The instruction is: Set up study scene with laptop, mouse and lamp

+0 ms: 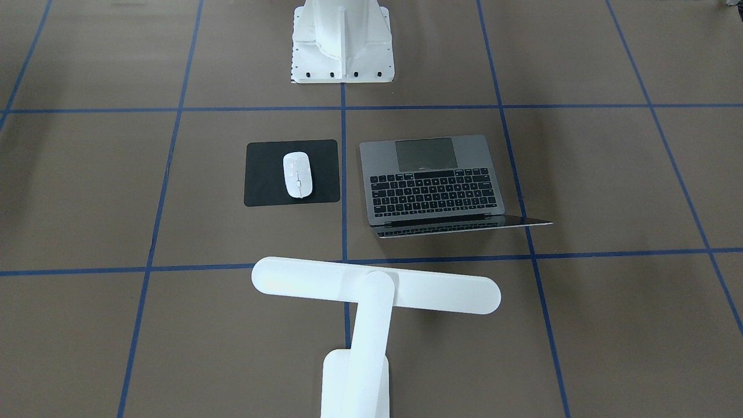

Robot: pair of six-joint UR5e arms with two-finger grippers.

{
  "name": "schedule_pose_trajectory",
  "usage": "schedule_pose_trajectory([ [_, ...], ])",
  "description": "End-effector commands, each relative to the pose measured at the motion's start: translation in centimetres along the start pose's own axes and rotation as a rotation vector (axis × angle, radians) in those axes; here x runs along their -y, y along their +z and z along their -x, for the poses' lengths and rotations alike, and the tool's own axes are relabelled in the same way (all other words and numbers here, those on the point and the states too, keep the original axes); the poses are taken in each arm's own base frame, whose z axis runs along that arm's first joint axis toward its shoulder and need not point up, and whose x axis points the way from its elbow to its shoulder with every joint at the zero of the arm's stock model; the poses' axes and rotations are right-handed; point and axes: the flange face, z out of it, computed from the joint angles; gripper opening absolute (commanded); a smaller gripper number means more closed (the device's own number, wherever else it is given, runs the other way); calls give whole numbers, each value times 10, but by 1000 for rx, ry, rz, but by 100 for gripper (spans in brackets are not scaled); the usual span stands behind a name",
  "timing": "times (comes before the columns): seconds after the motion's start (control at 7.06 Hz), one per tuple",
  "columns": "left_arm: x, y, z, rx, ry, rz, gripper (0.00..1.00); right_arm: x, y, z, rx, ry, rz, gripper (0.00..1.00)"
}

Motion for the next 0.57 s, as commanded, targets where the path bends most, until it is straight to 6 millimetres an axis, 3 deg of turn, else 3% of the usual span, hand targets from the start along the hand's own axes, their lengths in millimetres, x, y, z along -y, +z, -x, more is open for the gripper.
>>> schedule_pose_trajectory([
  [0.0, -1, -8, -7, 3, -9, -16, 99, -10, -29, 27, -101, -14, -5, 99],
  [0.42, -1, -12, -11, 4, -2, -24, 100, -11, -29, 18, -124, -113, 9, 99],
])
